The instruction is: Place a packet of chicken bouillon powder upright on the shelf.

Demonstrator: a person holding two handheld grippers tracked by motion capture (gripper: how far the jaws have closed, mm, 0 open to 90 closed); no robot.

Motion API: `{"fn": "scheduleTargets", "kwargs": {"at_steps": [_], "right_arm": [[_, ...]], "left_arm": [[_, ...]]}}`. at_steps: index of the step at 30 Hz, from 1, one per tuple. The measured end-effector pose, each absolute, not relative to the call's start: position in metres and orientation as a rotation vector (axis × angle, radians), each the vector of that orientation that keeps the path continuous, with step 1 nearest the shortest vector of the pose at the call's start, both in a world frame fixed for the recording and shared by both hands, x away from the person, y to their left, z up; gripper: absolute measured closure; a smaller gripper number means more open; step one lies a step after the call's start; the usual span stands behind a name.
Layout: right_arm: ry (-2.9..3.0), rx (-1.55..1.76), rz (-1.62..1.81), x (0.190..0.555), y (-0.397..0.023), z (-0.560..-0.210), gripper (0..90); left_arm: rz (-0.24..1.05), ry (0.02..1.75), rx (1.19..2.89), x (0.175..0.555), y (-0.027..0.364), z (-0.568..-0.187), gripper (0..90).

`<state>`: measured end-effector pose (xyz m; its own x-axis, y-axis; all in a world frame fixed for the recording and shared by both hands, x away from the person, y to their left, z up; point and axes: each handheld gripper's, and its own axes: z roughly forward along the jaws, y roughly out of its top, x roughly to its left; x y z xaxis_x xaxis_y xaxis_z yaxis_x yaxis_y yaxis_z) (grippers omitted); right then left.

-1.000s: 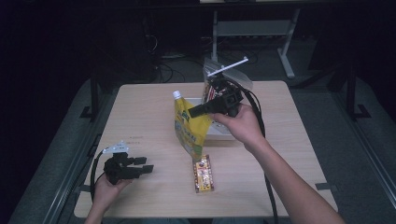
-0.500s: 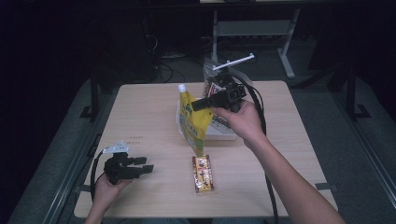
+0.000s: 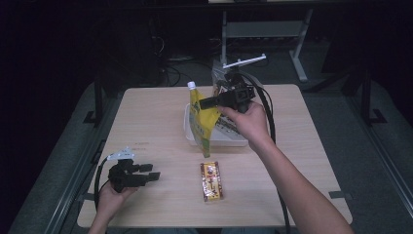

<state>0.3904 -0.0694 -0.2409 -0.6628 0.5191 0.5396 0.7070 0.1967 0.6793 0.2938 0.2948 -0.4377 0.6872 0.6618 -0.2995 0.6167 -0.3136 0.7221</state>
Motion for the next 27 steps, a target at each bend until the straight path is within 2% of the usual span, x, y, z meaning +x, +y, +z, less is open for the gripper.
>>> {"fn": "scheduleTargets", "kwargs": {"at_steps": [27], "right_arm": [[-2.150,-1.321,-1.576,0.415,-0.062,-0.251,89.7]], "left_arm": [[0.065,0.979,2.018,0.294,0.295,-0.437,43.3]]}}
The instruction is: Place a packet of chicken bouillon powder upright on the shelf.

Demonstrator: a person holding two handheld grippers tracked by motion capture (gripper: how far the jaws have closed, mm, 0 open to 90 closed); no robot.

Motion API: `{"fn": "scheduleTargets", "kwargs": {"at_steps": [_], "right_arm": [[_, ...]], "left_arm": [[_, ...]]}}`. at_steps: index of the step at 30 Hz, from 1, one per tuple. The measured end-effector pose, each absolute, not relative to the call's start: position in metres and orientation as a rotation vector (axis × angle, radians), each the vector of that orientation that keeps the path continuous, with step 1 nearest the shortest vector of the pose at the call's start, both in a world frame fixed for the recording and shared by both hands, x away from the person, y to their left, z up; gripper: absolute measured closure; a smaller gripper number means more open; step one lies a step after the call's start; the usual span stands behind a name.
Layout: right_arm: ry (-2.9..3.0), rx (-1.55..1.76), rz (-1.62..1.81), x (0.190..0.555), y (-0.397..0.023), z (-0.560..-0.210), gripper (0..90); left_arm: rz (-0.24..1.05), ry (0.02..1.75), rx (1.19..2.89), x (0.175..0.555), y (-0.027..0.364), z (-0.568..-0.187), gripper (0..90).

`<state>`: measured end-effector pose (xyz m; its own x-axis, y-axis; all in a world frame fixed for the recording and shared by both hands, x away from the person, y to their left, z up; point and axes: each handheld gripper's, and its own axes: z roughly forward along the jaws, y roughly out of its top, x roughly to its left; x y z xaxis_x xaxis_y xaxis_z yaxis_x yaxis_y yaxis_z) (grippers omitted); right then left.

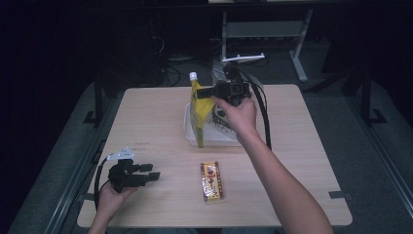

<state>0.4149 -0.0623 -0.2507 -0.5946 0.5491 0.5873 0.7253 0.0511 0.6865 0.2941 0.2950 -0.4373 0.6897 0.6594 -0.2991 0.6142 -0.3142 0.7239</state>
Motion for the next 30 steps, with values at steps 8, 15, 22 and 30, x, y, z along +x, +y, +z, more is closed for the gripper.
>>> {"fn": "scheduleTargets", "kwargs": {"at_steps": [8,15,22,30], "right_arm": [[-2.129,-1.347,-1.598,0.419,-0.060,-0.254,89.7],[-2.107,-1.385,-1.627,0.425,-0.058,-0.257,89.7],[-2.104,-1.424,-1.630,0.432,-0.054,-0.262,89.6],[-2.110,-1.471,-1.649,0.441,-0.045,-0.264,89.6]], "left_arm": [[0.065,0.978,2.018,0.294,0.295,-0.437,43.3],[0.067,0.976,2.020,0.294,0.295,-0.437,43.3],[0.064,0.975,2.019,0.294,0.295,-0.437,43.3],[0.060,0.974,2.016,0.294,0.294,-0.437,43.3]]}}
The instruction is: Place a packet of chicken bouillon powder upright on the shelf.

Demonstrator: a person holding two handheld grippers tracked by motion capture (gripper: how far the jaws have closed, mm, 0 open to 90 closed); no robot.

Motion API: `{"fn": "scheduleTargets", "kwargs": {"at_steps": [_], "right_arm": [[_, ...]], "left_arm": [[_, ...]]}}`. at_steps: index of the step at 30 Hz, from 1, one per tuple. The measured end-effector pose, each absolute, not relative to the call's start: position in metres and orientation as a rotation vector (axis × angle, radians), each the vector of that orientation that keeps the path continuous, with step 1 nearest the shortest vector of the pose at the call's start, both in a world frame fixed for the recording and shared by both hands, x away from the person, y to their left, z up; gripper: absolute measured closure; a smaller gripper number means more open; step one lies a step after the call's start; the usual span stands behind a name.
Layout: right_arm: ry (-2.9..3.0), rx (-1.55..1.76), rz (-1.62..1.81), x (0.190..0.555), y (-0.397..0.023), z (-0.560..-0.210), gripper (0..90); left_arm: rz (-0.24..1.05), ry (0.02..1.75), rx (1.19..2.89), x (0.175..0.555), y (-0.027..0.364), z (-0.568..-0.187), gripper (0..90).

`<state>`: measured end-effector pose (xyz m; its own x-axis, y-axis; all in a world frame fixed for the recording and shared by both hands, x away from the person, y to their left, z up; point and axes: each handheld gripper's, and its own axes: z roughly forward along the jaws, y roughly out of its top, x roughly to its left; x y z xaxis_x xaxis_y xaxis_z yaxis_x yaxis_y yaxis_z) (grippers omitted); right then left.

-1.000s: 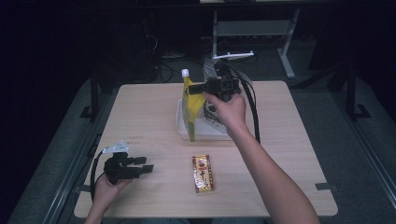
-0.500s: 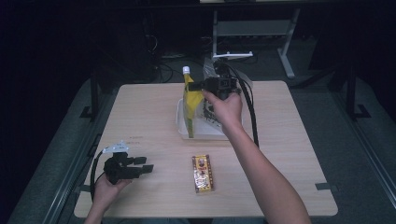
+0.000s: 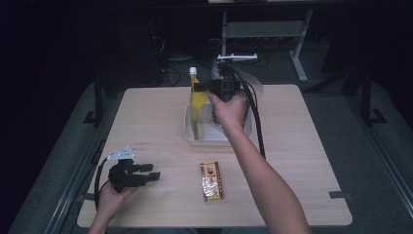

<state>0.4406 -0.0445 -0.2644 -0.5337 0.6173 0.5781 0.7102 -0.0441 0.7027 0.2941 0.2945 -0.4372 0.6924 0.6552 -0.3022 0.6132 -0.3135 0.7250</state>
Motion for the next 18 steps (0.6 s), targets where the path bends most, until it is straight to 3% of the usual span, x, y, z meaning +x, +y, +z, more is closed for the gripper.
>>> {"fn": "scheduleTargets", "kwargs": {"at_steps": [18], "right_arm": [[-2.111,-1.544,-1.644,0.455,-0.031,-0.275,89.5]], "left_arm": [[0.054,0.969,2.010,0.294,0.294,-0.437,43.3]]}}
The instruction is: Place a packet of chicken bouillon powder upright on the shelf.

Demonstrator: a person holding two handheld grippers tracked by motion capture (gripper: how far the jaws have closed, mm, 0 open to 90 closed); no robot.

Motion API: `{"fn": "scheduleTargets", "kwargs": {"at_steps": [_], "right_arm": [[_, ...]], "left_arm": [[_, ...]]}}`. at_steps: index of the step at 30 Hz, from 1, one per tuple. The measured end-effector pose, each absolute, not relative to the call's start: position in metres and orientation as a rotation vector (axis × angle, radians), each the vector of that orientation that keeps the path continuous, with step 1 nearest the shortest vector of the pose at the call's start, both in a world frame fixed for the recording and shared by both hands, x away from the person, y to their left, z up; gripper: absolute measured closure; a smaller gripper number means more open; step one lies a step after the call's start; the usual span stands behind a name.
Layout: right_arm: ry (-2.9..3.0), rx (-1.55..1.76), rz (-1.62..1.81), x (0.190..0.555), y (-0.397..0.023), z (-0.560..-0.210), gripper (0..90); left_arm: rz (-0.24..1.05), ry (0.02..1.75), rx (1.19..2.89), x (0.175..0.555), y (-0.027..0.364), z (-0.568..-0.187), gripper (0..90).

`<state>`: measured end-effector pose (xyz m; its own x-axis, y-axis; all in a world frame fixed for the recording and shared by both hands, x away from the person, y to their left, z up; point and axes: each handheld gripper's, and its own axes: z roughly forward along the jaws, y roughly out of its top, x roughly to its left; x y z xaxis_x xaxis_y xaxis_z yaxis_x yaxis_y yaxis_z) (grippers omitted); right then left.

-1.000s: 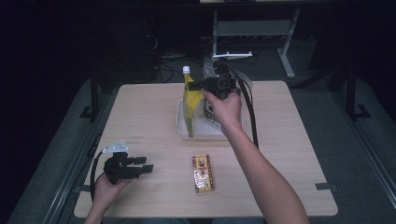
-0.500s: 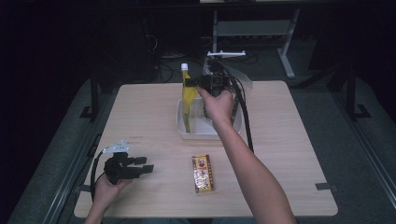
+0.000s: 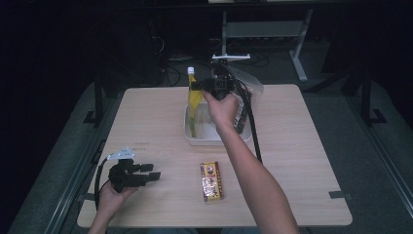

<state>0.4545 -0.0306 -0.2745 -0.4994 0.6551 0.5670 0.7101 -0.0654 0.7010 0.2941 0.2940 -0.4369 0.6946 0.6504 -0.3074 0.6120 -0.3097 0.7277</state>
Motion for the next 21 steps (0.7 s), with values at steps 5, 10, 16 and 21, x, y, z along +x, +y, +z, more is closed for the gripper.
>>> {"fn": "scheduleTargets", "kwargs": {"at_steps": [5,10,16,21], "right_arm": [[-2.120,-1.550,-1.643,0.456,-0.028,-0.278,89.6],[-2.125,-1.553,-1.637,0.459,-0.025,-0.282,89.6],[-2.127,-1.565,-1.635,0.460,-0.025,-0.285,89.6],[-2.119,-1.578,-1.637,0.462,-0.024,-0.291,89.5]], "left_arm": [[0.054,0.969,2.009,0.294,0.294,-0.437,43.3],[0.056,0.965,2.013,0.294,0.294,-0.436,43.3],[0.054,0.968,2.009,0.294,0.294,-0.436,43.3],[0.056,0.966,2.009,0.294,0.294,-0.436,43.3]]}}
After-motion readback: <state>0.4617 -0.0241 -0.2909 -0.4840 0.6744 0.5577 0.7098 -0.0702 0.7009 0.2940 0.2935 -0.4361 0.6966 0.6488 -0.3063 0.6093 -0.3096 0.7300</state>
